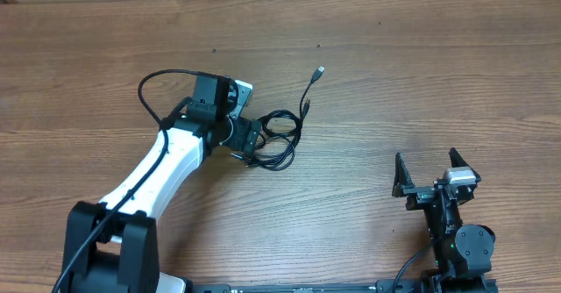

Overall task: Untangle cables
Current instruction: 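Lower the left gripper onto the cable bundle and close on it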

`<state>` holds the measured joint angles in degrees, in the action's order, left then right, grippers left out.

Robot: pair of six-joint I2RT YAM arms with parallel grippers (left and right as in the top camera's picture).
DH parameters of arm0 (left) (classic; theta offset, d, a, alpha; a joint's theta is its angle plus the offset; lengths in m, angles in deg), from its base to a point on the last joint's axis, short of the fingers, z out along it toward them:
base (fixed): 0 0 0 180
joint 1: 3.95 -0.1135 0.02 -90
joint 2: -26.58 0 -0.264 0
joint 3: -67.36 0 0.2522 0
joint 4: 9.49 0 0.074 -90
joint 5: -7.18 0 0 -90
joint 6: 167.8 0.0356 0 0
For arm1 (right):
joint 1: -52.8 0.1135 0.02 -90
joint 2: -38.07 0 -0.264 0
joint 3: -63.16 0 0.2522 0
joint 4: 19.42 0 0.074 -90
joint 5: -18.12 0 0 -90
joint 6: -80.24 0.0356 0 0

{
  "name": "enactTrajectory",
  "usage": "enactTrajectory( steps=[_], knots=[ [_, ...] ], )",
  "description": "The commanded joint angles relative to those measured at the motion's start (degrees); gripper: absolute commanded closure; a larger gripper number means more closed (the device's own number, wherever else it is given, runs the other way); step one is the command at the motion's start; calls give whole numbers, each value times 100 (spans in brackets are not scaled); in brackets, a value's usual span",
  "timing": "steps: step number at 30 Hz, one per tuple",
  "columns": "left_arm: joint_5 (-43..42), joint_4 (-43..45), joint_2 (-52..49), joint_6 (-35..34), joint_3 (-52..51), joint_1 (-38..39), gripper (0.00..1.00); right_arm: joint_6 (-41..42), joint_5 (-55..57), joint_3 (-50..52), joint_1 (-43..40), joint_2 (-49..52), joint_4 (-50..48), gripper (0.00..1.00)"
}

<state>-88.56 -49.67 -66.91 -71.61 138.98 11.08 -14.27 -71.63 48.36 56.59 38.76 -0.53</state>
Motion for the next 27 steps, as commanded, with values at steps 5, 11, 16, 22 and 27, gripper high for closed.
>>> enactTrajectory(
  steps=[5, 11, 16, 22, 27],
  knots=[
    [15, -140, -175, 448, 149, 37, 13, -9, 22, 57, -13, -52, -31, 0],
    [15, -184, -177, 933, 144, 37, 15, -9, 22, 57, -13, -52, -31, 0],
    [-13, -162, -188, 1185, 138, 37, 16, -7, 22, 57, -13, -52, -31, 0],
    [-26, -190, -208, 1185, 138, 37, 25, -9, 22, 57, -13, -52, -31, 0],
    [-28, -186, -330, 1182, 138, 37, 21, -9, 22, 57, -13, -52, -31, 0]
  ],
)
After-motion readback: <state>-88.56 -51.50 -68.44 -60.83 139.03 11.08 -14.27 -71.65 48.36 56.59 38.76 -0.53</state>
